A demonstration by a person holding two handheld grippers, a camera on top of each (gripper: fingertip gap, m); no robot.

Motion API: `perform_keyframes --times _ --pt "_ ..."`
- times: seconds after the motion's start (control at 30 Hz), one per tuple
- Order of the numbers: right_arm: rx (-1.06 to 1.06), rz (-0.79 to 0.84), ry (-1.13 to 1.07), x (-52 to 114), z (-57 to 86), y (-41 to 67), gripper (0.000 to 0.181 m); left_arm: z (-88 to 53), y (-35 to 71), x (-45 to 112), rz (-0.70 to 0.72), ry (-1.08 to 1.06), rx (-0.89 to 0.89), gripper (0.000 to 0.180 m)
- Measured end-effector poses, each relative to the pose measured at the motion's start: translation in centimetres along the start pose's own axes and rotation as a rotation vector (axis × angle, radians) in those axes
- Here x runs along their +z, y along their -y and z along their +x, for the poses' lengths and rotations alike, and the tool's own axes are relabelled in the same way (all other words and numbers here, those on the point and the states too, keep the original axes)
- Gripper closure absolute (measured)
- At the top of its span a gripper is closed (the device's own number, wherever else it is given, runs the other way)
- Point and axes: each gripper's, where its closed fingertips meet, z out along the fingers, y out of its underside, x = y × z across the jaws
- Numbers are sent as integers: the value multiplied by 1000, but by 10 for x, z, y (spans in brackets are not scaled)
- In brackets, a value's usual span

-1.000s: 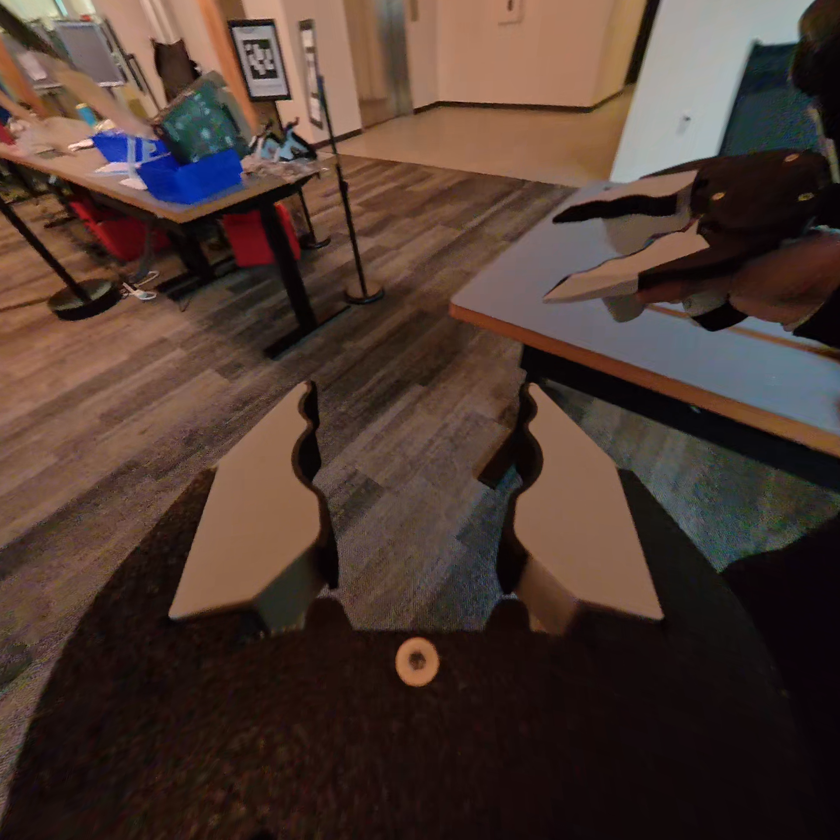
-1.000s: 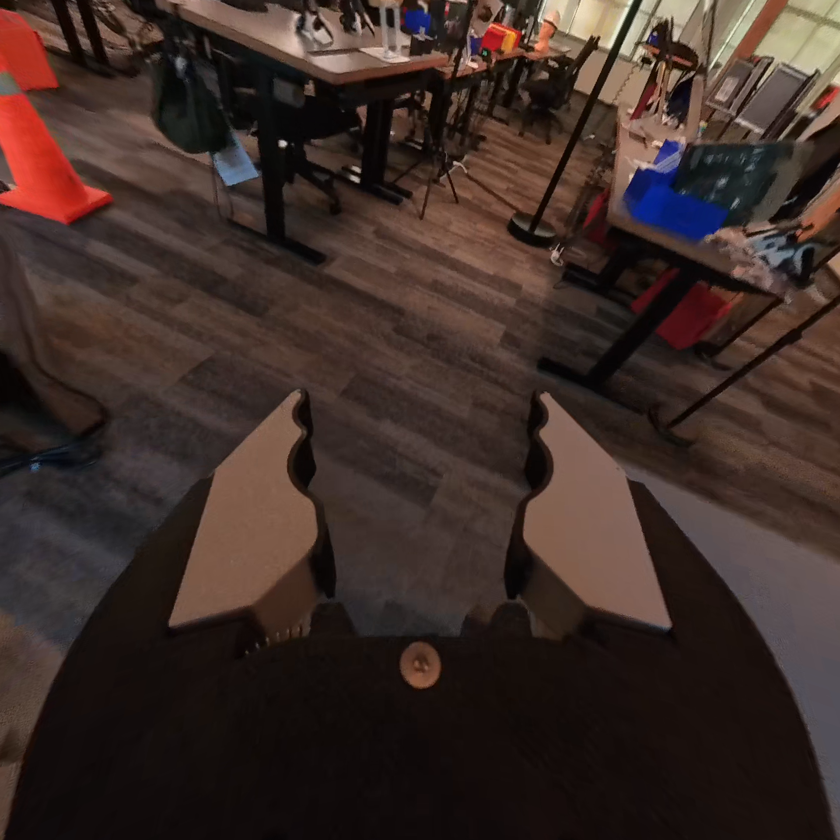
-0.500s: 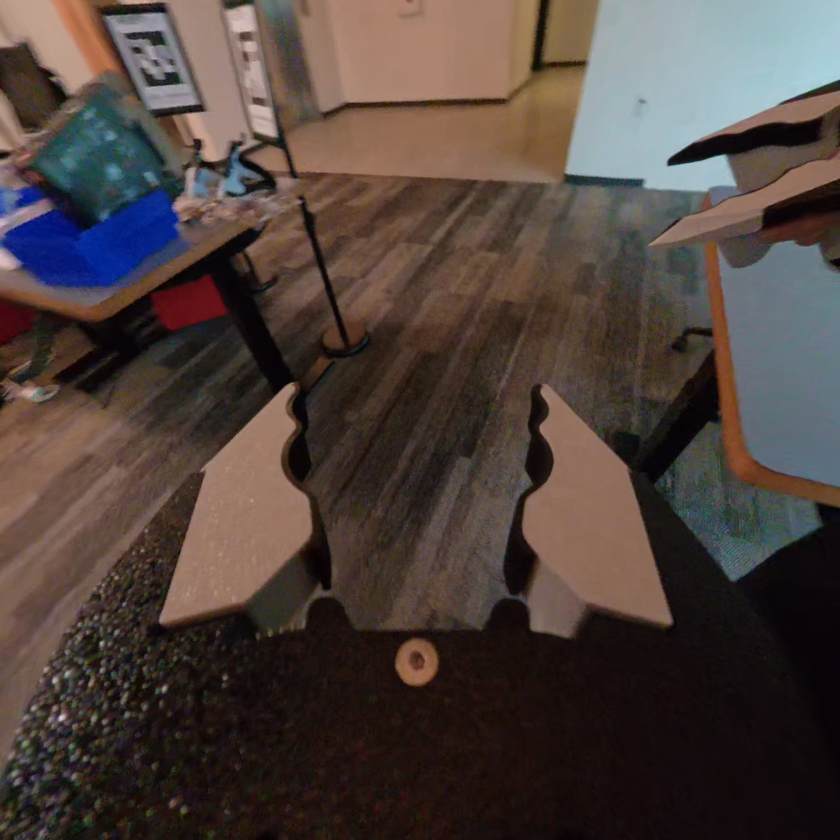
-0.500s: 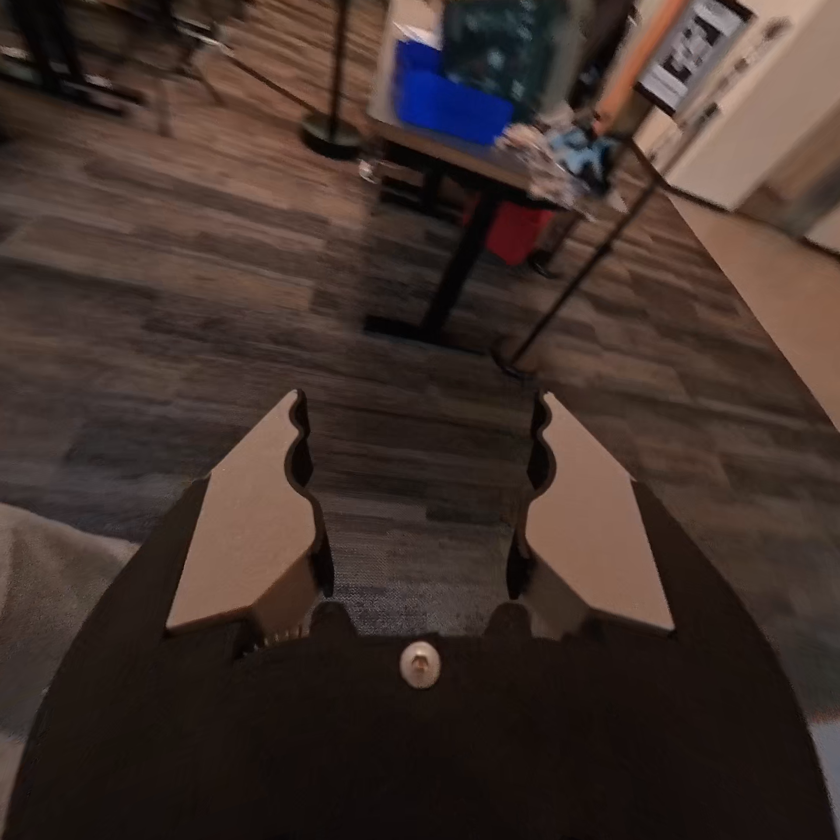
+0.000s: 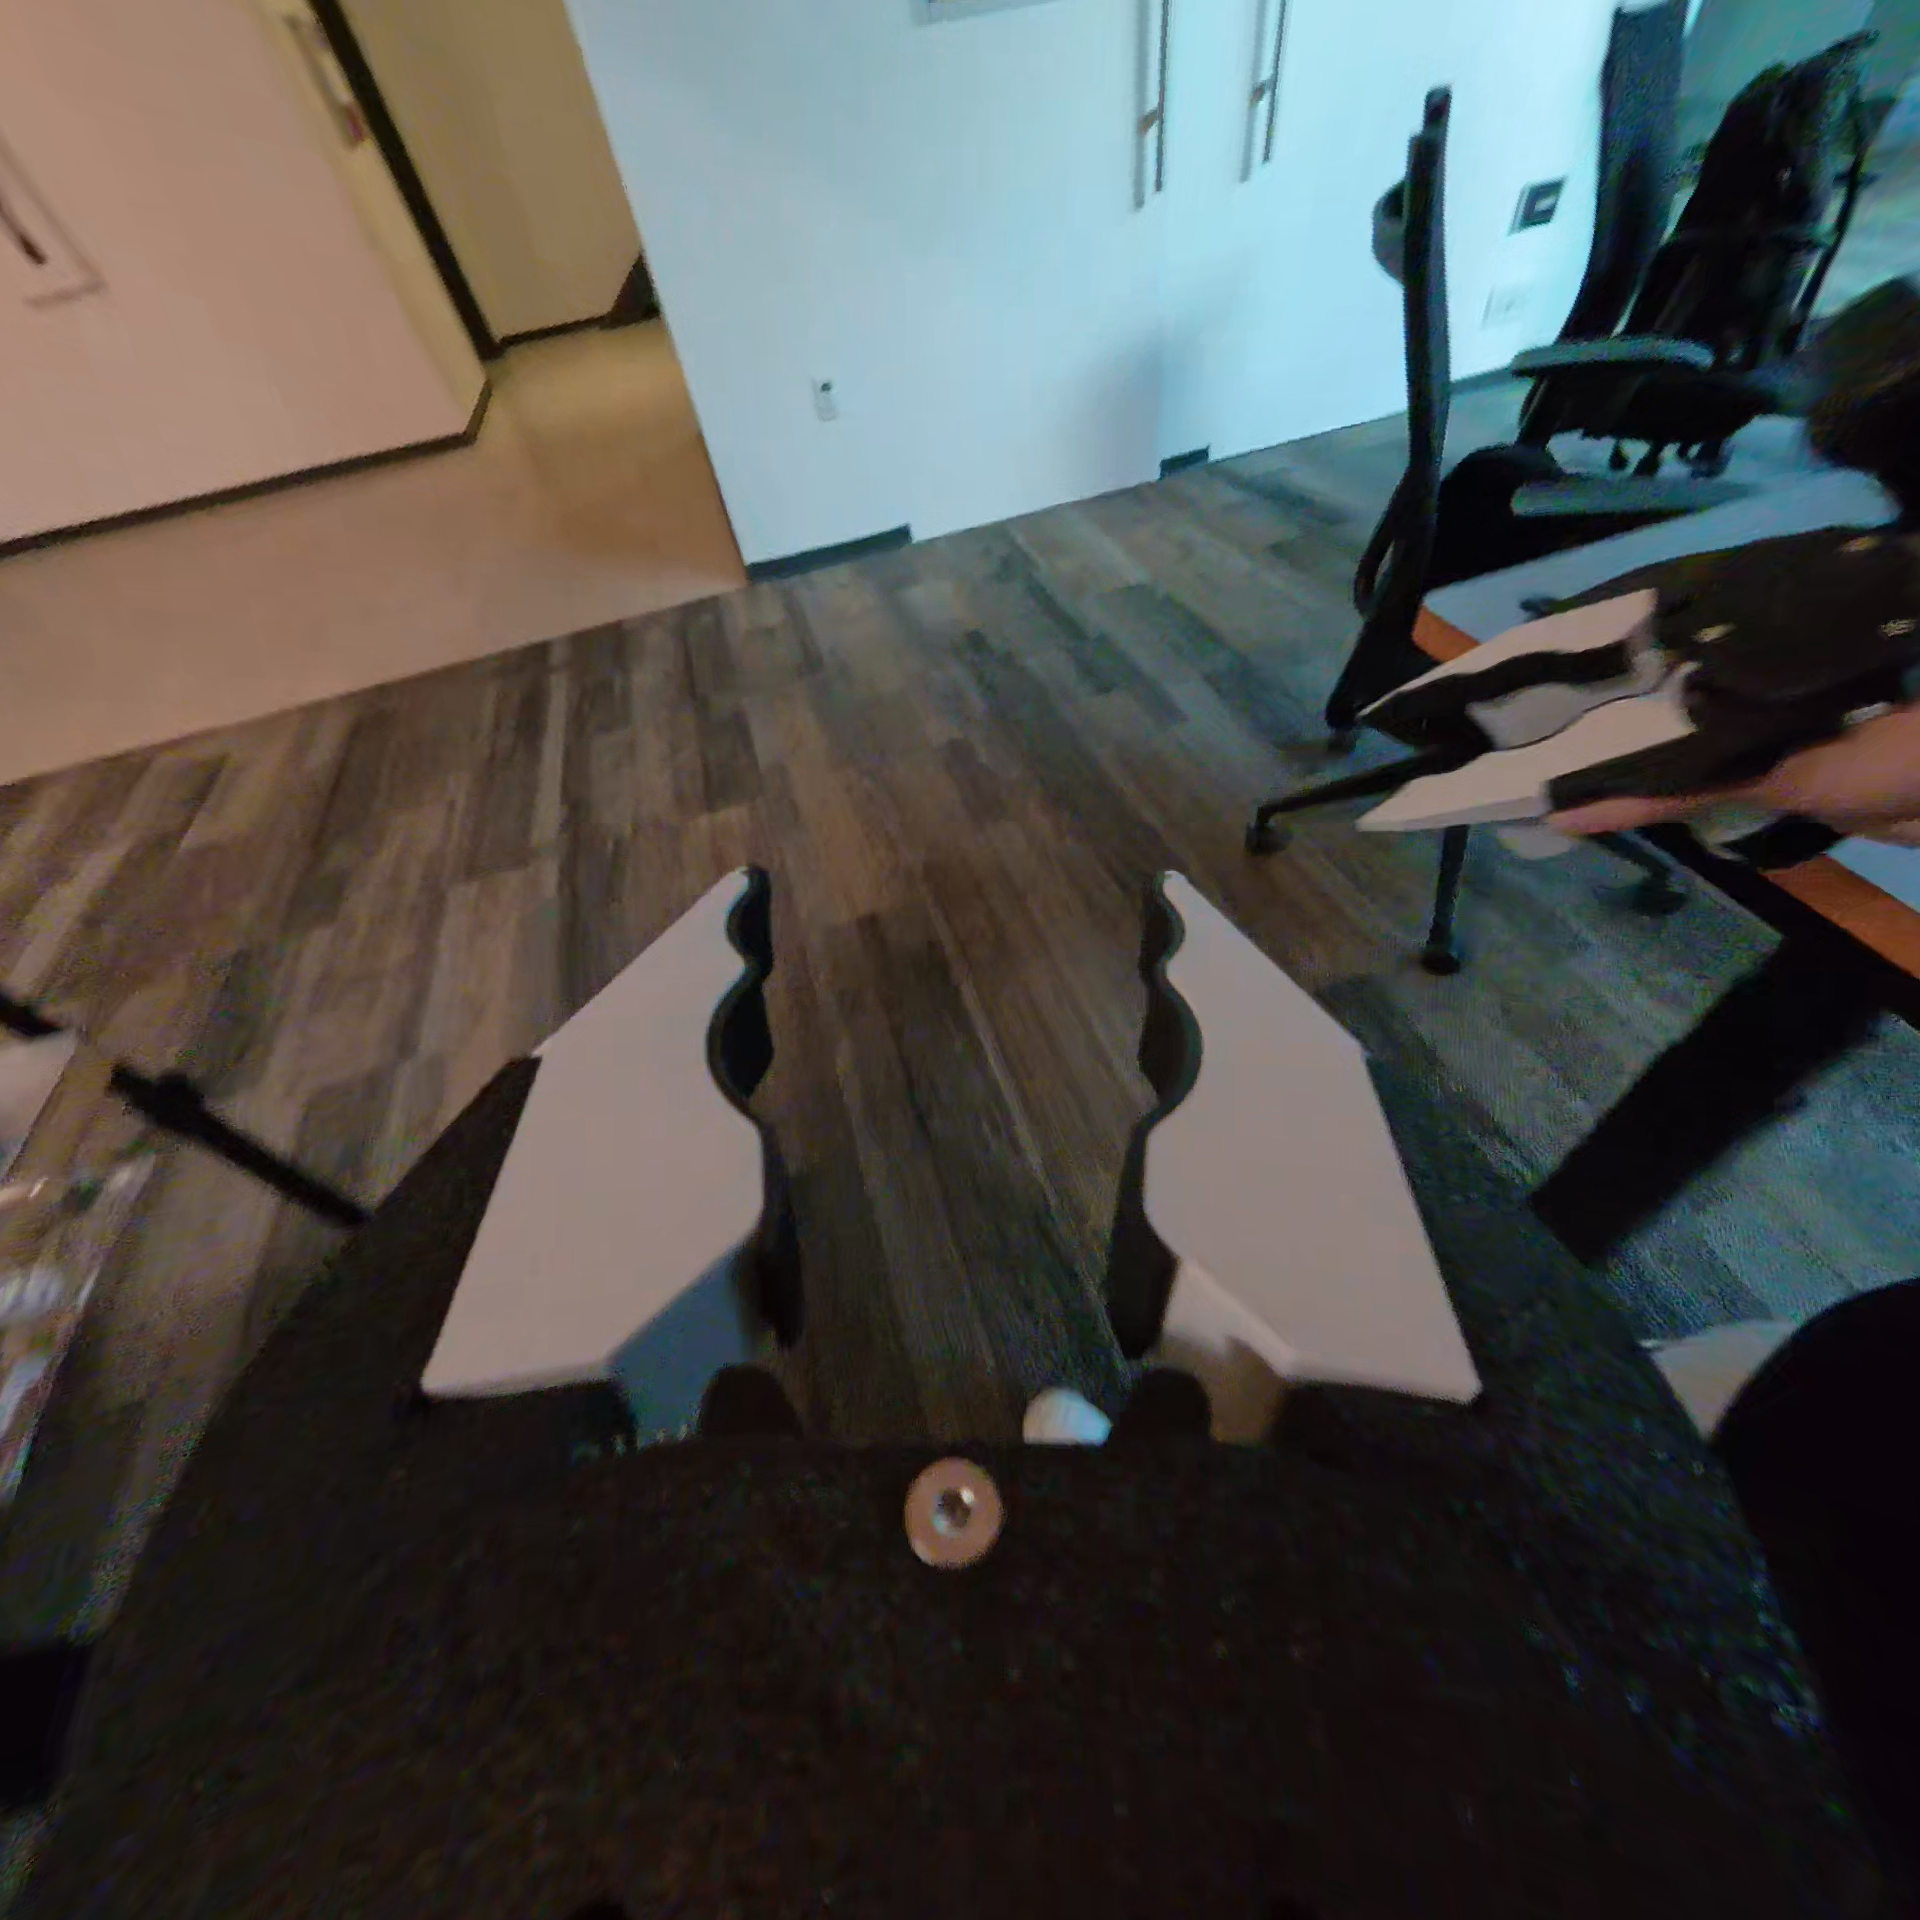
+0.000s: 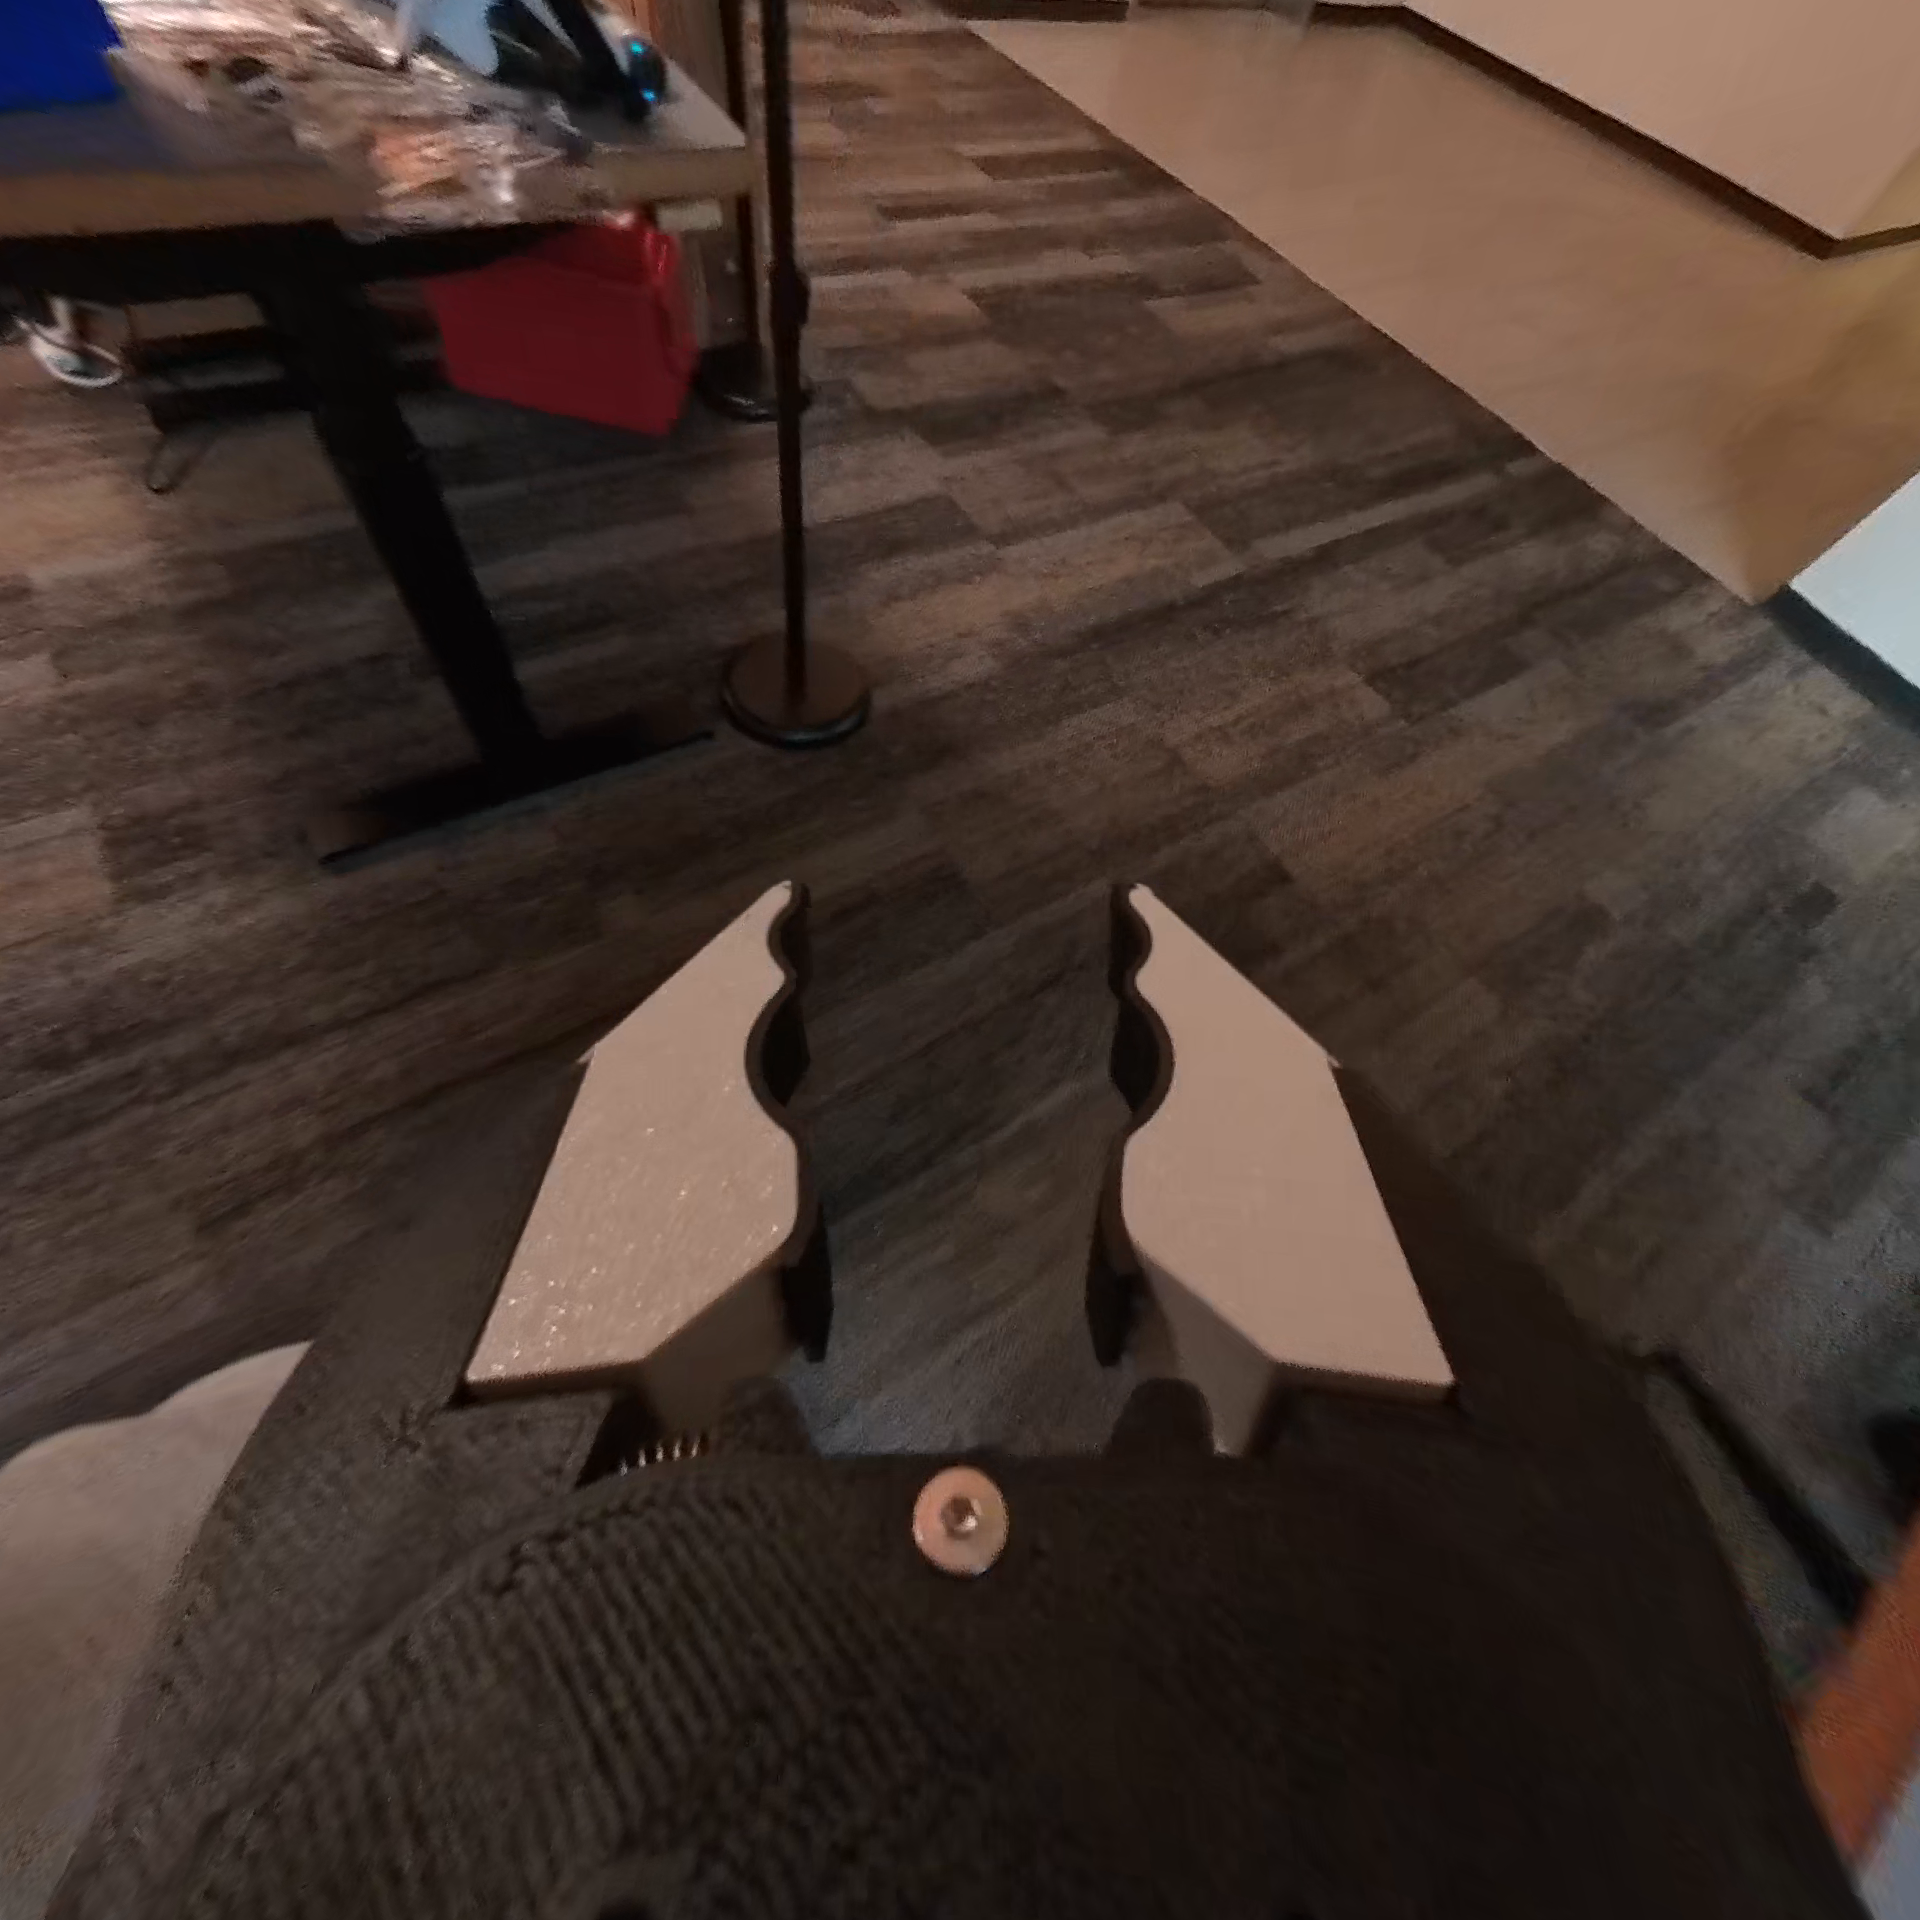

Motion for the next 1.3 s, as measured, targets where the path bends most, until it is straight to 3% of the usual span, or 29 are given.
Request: perform_keyframes --times 0.17,0.37,0.5,0.6,0.77,0.97,1.17,1.3 --pt "-96 97 -3 169 107 126 142 -110 36 146 49 -43 -50 112" --pt "-153 251 4 330 194 297 145 -267 93 307 116 -16 -52 114" --pt "-278 286 -73 448 263 375 137 -391 124 434 206 64 -35 114" --pt "-259 312 -100 547 321 424 131 -495 154 537 281 101 21 113" --pt "-220 174 -125 697 425 450 124 -666 227 690 379 109 33 112" --pt "-136 123 -84 818 512 487 121 -850 264 807 342 177 -15 112" --pt "0 40 -59 1008 600 493 129 -1015 203 896 244 259 -27 115" --pt "-91 97 107 1192 631 569 135 -1136 162 924 194 357 -39 126"
